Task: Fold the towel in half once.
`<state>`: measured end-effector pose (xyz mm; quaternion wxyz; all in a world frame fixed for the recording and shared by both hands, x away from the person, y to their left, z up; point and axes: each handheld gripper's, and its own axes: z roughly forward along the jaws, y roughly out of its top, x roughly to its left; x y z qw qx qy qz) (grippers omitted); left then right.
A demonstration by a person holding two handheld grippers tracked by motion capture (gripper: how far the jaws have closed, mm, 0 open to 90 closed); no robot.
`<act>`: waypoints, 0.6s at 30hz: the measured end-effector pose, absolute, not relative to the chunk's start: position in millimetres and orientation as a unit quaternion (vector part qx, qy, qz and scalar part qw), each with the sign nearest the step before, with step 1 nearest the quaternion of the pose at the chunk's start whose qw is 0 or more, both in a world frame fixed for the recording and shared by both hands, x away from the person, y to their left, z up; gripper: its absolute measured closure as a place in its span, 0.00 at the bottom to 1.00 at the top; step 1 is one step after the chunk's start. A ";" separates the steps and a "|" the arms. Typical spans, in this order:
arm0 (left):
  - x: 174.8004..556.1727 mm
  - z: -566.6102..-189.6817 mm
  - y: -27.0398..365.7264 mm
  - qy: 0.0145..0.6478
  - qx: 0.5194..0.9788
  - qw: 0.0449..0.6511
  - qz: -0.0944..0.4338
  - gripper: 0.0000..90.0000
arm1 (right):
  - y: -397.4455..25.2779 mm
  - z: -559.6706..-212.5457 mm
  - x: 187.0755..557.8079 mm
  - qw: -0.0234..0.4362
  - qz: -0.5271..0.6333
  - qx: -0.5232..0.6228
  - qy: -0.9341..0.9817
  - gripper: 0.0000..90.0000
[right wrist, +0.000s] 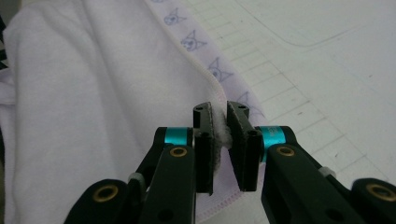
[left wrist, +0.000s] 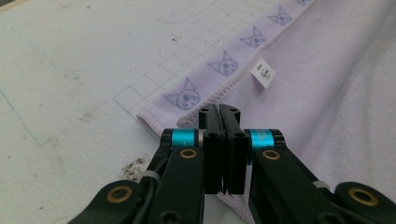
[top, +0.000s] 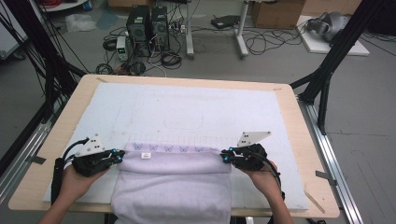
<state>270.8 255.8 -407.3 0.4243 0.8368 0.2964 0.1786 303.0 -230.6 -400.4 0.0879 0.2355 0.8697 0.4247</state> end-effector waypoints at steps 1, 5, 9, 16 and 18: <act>269.4 -407.6 255.3 0.296 0.837 0.425 0.178 0.98 | -230.7 -399.0 301.0 0.089 0.426 0.235 0.869 0.90; 261.3 -407.4 256.0 0.290 0.838 0.426 0.177 0.98 | -232.6 -397.1 288.7 0.087 0.437 0.227 0.866 0.88; 249.8 -406.6 258.7 0.287 0.838 0.429 0.178 0.98 | -238.1 -399.7 272.8 0.086 0.440 0.220 0.866 0.89; 219.7 -400.7 260.6 0.267 0.843 0.434 0.174 0.98 | -242.1 -398.6 246.4 0.070 0.453 0.205 0.865 0.91; 210.2 -401.0 263.0 0.261 0.845 0.436 0.169 0.98 | -244.6 -397.3 236.0 0.063 0.459 0.200 0.863 0.91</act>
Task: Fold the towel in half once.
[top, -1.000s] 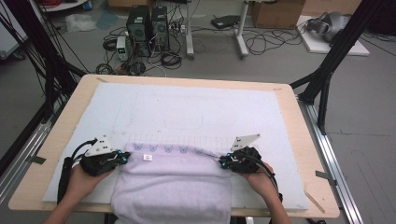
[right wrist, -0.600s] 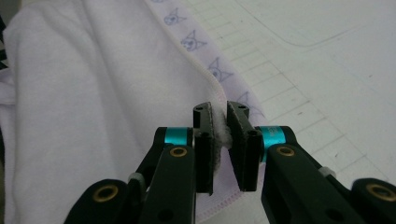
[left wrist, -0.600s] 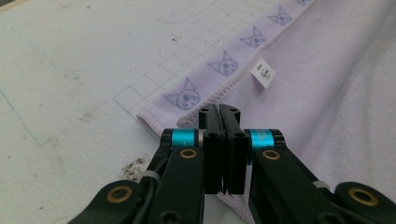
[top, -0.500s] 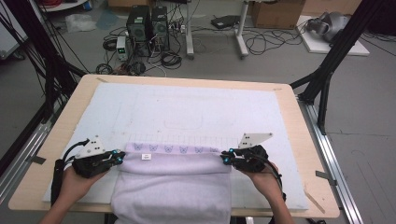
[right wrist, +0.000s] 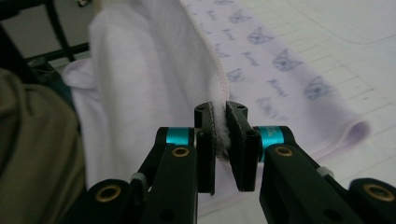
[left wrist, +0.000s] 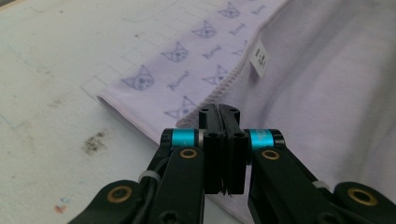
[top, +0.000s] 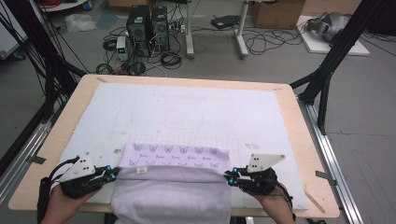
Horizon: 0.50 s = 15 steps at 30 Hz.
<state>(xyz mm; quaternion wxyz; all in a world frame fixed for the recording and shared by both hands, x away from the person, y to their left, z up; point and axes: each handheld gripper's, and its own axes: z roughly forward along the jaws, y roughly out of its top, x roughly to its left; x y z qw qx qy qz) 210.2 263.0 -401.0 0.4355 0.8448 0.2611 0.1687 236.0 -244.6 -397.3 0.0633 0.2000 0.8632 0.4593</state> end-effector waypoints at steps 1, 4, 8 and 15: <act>206.2 -401.8 264.1 0.259 0.846 0.434 0.169 0.98 | -246.0 -397.4 231.4 0.058 0.461 0.196 0.863 0.91; 201.3 -404.3 268.1 0.256 0.846 0.442 0.154 0.84 | -250.0 -398.4 225.2 0.042 0.470 0.195 0.860 0.86; 208.5 -402.6 270.0 0.260 0.842 0.448 0.153 0.73 | -252.3 -396.1 231.3 0.032 0.487 0.195 0.851 0.81; 239.9 -402.6 263.1 0.271 0.835 0.452 0.157 0.71 | -253.4 -390.6 250.5 0.038 0.492 0.202 0.846 0.74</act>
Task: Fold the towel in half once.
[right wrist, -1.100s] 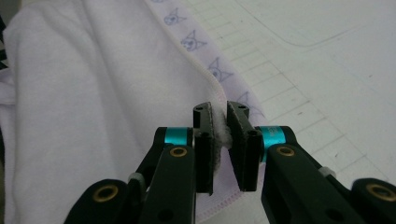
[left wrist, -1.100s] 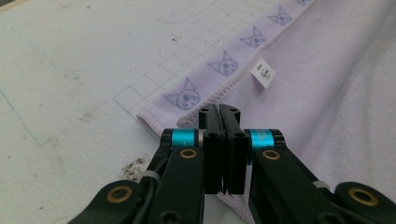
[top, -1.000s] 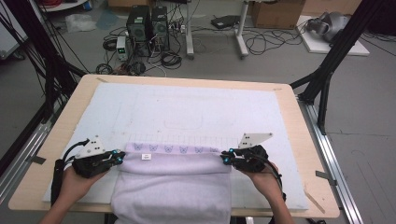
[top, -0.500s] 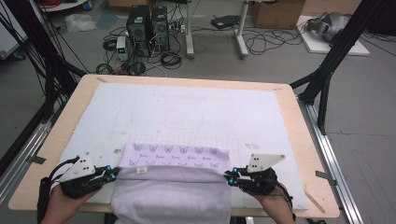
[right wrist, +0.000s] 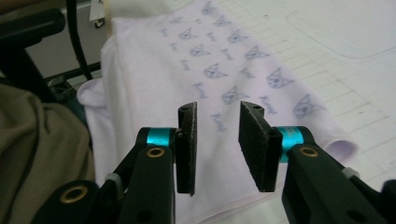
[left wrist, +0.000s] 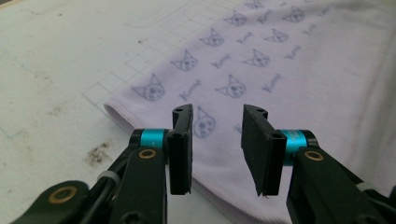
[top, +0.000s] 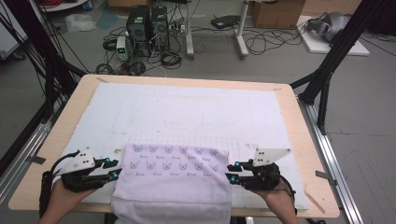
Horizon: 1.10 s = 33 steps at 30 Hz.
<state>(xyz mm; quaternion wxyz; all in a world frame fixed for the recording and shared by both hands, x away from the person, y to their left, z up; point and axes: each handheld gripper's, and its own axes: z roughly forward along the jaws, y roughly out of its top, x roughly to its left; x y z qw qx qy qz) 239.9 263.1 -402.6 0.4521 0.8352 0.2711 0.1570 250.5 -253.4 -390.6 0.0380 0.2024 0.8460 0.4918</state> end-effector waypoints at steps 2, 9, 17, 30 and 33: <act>249.4 -404.1 259.6 0.274 0.835 0.450 0.159 0.71 | -254.4 -392.3 258.2 0.041 0.488 0.211 0.846 0.73; 285.8 -411.5 249.8 0.297 0.830 0.443 0.163 0.71 | -251.7 -405.0 295.2 0.054 0.465 0.242 0.850 0.69; 318.5 -428.1 241.1 0.327 0.839 0.410 0.147 0.59 | -242.0 -423.1 325.6 0.060 0.417 0.271 0.866 0.59; 334.5 -440.0 247.5 0.370 0.837 0.379 0.142 0.54 | -249.2 -429.8 340.3 0.068 0.414 0.298 0.857 0.63; 335.7 -441.8 245.8 0.368 0.839 0.375 0.140 0.55 | -244.4 -430.9 341.5 0.064 0.407 0.289 0.864 0.64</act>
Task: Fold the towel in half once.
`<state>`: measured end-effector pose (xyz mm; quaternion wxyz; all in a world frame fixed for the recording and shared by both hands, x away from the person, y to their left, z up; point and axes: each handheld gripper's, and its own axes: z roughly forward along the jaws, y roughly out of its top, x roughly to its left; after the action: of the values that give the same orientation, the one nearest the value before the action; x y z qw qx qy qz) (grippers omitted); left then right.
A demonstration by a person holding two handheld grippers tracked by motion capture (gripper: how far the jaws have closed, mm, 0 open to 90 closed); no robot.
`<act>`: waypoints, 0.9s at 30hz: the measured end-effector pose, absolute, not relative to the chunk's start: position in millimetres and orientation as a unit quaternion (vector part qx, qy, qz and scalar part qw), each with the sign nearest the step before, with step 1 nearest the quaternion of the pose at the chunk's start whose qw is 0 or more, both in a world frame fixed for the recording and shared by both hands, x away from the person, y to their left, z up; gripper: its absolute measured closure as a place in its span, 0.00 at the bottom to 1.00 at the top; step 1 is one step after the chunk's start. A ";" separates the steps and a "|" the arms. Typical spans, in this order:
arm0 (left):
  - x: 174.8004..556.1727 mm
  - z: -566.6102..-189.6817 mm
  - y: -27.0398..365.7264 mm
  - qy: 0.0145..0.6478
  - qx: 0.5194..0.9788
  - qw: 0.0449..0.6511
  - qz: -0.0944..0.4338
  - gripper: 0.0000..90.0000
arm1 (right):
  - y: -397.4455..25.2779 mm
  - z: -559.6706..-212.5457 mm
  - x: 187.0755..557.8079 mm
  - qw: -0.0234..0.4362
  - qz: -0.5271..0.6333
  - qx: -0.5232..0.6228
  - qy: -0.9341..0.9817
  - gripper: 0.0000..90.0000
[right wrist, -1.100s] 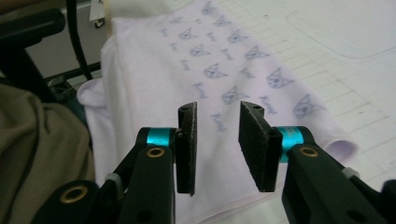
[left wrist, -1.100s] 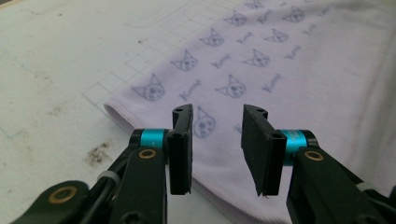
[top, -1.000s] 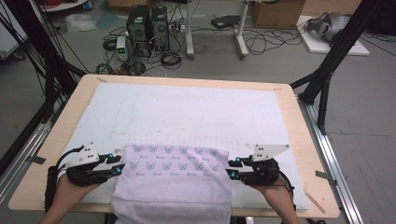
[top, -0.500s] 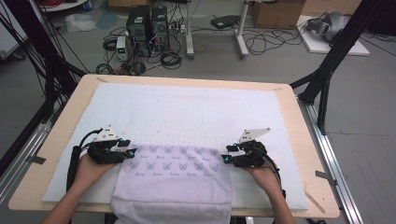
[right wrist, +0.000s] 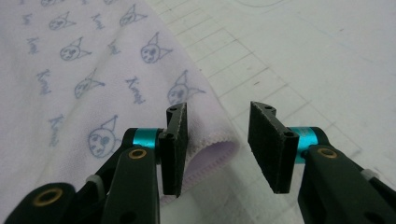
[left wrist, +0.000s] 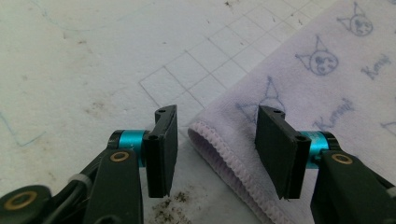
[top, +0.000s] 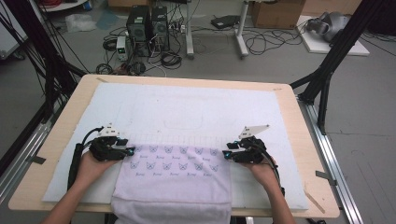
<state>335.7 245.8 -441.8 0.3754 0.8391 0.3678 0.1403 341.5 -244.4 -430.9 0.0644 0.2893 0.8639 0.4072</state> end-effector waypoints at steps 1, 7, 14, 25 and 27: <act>335.9 -442.1 245.7 0.370 0.838 0.377 0.140 0.55 | -242.7 -432.0 342.3 0.062 0.403 0.289 0.866 0.64; 335.3 -441.3 246.3 0.368 0.839 0.374 0.145 0.58 | -250.1 -436.7 350.2 0.081 0.377 0.320 0.865 0.67; 336.8 -442.3 247.0 0.373 0.836 0.376 0.144 0.54 | -244.5 -431.3 346.1 0.066 0.396 0.296 0.867 0.62; 335.2 -442.0 244.6 0.347 0.844 0.390 0.121 0.84 | -232.4 -439.8 347.3 0.052 0.371 0.284 0.883 0.80; 334.3 -441.3 243.2 0.343 0.846 0.388 0.125 0.90 | -230.2 -438.9 346.2 0.043 0.370 0.272 0.887 0.88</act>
<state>334.3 243.2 -441.3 0.3880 0.8461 0.3433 0.1251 346.2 -230.2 -438.9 0.0433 0.2719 0.8874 0.3697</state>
